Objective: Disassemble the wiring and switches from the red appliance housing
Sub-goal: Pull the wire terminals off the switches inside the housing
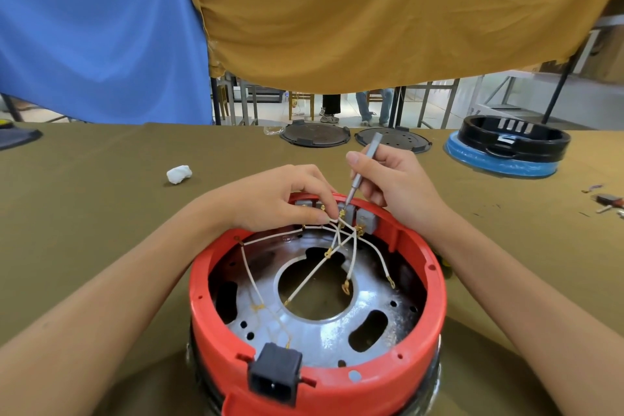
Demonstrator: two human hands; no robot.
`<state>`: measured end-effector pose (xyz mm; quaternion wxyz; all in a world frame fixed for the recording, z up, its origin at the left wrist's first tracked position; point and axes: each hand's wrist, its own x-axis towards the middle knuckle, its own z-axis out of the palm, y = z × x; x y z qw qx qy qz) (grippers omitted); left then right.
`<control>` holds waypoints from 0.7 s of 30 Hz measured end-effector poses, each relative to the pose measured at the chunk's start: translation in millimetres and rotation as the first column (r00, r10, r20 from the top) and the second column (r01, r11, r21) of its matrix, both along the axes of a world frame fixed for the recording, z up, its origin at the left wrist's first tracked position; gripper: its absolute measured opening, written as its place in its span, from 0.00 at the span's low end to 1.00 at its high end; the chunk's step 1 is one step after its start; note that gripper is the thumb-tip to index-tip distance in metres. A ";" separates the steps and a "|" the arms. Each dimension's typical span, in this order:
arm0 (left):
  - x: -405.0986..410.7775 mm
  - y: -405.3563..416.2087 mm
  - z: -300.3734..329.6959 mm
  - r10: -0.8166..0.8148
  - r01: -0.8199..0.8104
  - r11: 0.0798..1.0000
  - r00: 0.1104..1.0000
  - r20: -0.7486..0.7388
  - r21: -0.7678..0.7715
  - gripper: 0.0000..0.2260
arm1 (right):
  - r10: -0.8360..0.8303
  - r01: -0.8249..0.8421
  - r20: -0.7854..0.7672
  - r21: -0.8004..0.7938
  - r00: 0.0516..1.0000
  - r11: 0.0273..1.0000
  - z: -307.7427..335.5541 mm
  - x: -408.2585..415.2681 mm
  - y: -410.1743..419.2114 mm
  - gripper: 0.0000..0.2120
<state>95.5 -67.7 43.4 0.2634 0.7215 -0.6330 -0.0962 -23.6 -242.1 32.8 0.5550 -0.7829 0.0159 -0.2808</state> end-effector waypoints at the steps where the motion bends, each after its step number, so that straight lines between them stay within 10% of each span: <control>1: 0.3 0.2 -0.1 -0.001 0.001 1.000 1.000 -0.002 -0.001 0.05 | -0.003 0.004 -0.020 0.024 1.000 1.000 0.6 0.8 0.1 0.13; 8: -0.4 1.3 0.6 0.006 -0.006 1.000 1.000 -0.014 0.004 0.05 | 0.017 0.004 -0.137 0.146 0.990 0.989 0.8 3.5 -1.7 0.14; 21: -0.8 1.5 1.5 0.013 -0.013 1.000 1.000 0.003 0.010 0.06 | 0.010 -0.001 0.079 -0.122 0.997 0.992 1.5 -3.7 2.6 0.11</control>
